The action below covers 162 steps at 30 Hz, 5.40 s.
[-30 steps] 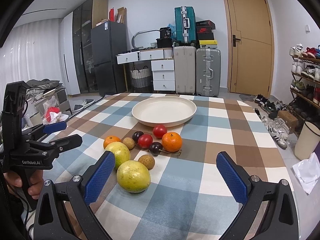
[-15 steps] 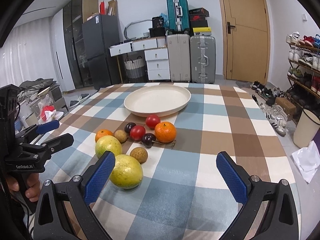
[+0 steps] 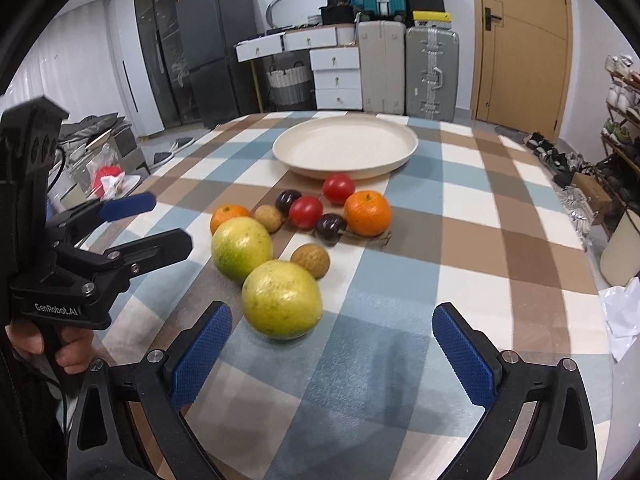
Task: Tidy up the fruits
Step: 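Grasp the large yellow pomelo with the right gripper while the left gripper grasps the green-yellow pomelo, then carry both pomelos to the cream plate and lower them onto it, then open both grippers and withdraw from the plate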
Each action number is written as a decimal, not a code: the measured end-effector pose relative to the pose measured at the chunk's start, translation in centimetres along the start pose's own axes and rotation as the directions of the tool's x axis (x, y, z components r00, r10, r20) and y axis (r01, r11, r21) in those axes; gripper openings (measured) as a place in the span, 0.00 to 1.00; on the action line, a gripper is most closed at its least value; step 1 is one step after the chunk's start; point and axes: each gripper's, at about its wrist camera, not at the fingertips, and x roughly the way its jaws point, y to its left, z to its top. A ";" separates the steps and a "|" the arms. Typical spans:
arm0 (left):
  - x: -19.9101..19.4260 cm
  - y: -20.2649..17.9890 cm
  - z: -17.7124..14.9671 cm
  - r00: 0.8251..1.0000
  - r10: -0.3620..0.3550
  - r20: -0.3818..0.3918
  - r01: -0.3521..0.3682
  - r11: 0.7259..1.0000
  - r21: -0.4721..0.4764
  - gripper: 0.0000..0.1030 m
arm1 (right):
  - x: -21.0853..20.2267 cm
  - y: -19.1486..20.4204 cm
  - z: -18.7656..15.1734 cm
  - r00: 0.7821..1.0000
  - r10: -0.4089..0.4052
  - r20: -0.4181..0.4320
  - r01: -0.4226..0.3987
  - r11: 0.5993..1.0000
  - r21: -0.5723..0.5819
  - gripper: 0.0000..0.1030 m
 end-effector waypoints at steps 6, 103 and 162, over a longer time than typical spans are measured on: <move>0.7 -0.3 0.2 0.999 -0.017 -0.027 0.017 0.999 0.027 0.94 | 1.7 1.1 -0.1 0.998 0.035 -0.052 -0.037 0.999 -0.029 0.96; 0.6 -0.8 2.5 0.971 -0.238 0.009 0.238 0.971 0.007 0.46 | -1.1 -2.5 3.8 0.998 0.051 0.039 -0.053 0.996 0.066 0.49; 9.7 6.5 10.6 0.998 0.008 0.056 -0.004 0.997 -0.080 0.81 | 8.0 -6.7 14.9 0.997 0.014 0.077 -0.024 0.991 0.133 0.85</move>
